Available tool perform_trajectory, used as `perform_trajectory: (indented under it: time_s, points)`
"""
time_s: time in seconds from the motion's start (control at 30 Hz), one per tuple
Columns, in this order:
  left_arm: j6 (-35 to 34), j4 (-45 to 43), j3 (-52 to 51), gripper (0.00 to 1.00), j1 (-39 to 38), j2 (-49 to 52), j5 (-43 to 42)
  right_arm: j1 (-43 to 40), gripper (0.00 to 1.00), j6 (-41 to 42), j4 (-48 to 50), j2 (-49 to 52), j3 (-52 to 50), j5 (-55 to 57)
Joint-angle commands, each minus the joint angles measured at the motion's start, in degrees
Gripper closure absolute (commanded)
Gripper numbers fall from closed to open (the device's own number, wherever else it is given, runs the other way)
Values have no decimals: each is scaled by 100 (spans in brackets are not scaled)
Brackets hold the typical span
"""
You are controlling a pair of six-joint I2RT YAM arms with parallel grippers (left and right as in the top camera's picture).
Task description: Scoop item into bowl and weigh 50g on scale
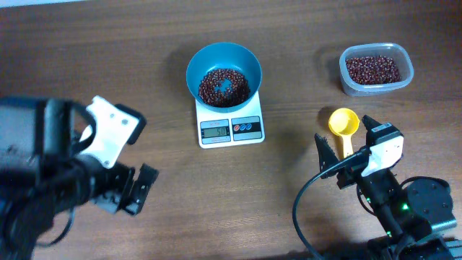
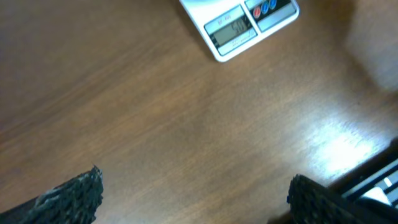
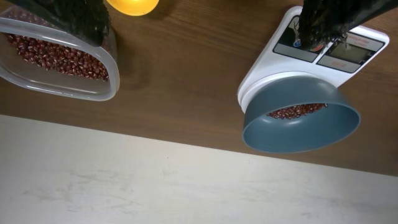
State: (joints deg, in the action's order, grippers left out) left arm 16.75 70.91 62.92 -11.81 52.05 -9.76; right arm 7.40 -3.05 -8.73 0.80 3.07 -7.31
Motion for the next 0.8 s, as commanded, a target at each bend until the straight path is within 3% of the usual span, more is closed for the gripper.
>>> perform_trajectory:
  time_s: [0.0, 0.1, 0.2, 0.3, 0.57, 0.67, 0.77]
  points:
    - [-262, 11, -63, 1, 28, -793, 262, 48, 1, -15, 15, -59, -66, 50]
    - [-332, -433, -503, 1, 426, -1777, 511, 48, 1, -15, 15, -59, -66, 48]
    - [-704, -1456, -1377, 1, 1178, -2804, 361, 48, 1, -15, 15, -59, -66, 48]
    - [-704, -2212, -2149, 1, 1283, -3696, 251, 48, 1, -15, 15, -59, -66, 50]
    - [-715, -3259, -3331, 1, 1161, -5145, 269, 48, 1, -15, 15, -59, -66, 48]
    - [-1237, -3742, -3405, 1, 1154, -5176, 361, 48, 1, -15, 15, -59, -66, 50]
    - [-1246, -4096, -3460, 1, 1154, -5176, 581, 48, 1, -15, 15, -59, -66, 50]
